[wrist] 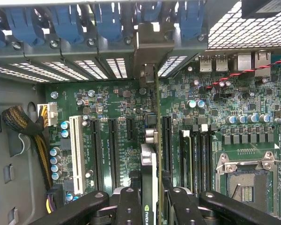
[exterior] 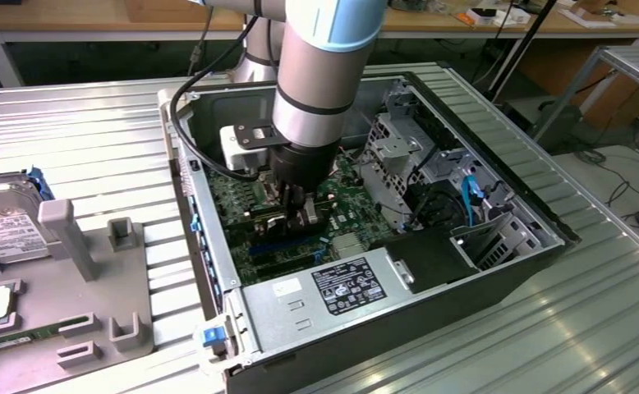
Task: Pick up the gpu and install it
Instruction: 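Insert the gpu into the slot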
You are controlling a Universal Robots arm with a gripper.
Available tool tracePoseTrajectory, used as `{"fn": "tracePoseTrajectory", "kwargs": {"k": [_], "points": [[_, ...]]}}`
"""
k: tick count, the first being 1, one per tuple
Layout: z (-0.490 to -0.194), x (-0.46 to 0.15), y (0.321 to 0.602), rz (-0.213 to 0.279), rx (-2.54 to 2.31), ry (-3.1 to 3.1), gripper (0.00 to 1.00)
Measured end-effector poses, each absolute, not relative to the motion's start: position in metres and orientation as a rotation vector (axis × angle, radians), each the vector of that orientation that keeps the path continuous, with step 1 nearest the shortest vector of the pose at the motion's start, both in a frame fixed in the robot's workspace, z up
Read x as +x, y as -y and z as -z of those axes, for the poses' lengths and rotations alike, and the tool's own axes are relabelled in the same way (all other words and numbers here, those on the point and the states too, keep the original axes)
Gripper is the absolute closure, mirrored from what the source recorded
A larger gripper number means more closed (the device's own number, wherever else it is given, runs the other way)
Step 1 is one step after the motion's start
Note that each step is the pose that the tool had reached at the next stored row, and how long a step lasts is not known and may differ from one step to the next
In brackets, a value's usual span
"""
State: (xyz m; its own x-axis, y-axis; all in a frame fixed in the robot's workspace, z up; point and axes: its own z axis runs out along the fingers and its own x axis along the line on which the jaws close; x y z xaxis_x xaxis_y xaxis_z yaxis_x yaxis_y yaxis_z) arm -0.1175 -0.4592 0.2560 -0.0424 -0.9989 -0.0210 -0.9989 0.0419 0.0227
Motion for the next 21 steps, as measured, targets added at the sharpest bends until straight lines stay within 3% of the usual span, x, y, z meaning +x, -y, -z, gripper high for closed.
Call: {"fn": "tracePoseTrajectory", "kwargs": {"k": [21], "points": [[-0.2565,-0.1173,0.4595,0.050,2.173,2.267,0.73]]}}
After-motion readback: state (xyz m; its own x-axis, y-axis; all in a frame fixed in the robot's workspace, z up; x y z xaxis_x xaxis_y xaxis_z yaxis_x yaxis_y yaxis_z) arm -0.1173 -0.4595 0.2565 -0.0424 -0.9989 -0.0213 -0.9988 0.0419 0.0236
